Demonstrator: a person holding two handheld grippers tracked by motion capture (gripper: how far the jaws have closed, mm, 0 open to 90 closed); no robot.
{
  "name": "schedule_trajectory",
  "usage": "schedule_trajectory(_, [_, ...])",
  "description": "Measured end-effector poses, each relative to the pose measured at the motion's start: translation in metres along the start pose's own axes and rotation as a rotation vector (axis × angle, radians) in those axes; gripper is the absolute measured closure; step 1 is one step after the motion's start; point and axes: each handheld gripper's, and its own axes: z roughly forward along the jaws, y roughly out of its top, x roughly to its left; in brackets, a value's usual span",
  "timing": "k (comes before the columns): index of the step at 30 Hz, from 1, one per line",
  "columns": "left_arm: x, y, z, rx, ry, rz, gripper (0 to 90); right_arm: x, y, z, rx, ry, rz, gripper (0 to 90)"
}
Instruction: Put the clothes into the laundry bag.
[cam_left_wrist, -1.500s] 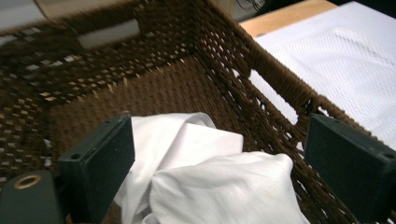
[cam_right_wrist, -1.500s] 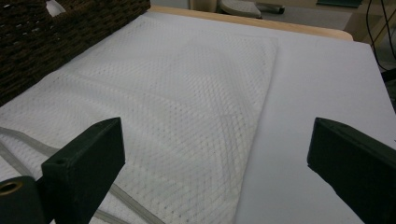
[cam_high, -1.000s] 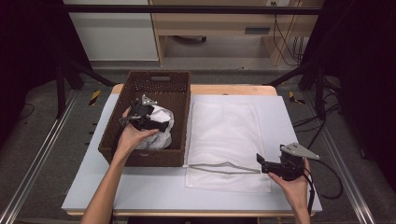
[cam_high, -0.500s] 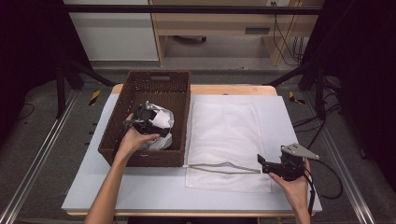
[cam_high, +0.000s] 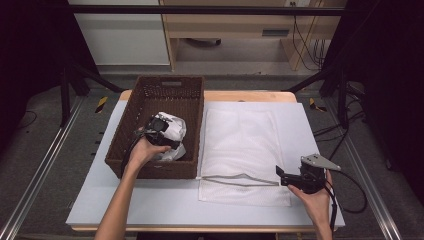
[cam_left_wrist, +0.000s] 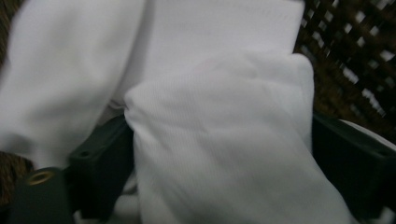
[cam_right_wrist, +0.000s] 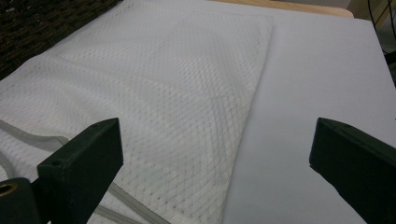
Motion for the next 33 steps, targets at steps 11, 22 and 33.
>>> schedule_trajectory(11, [0.001,0.003,-0.001,0.085,-0.028,-0.066,46.5,-0.001,0.000,-0.001,-0.001,-0.002,-0.003,4.2])
schedule_trajectory(22, [-0.001,0.006,-0.020,-0.038,0.024,-0.045,65.2,-0.004,0.001,-0.005,-0.021,0.004,0.012,6.6])
schedule_trajectory(33, [0.004,0.006,-0.047,-0.242,0.058,-0.079,65.6,-0.002,0.002,-0.005,-0.035,0.026,0.025,7.3])
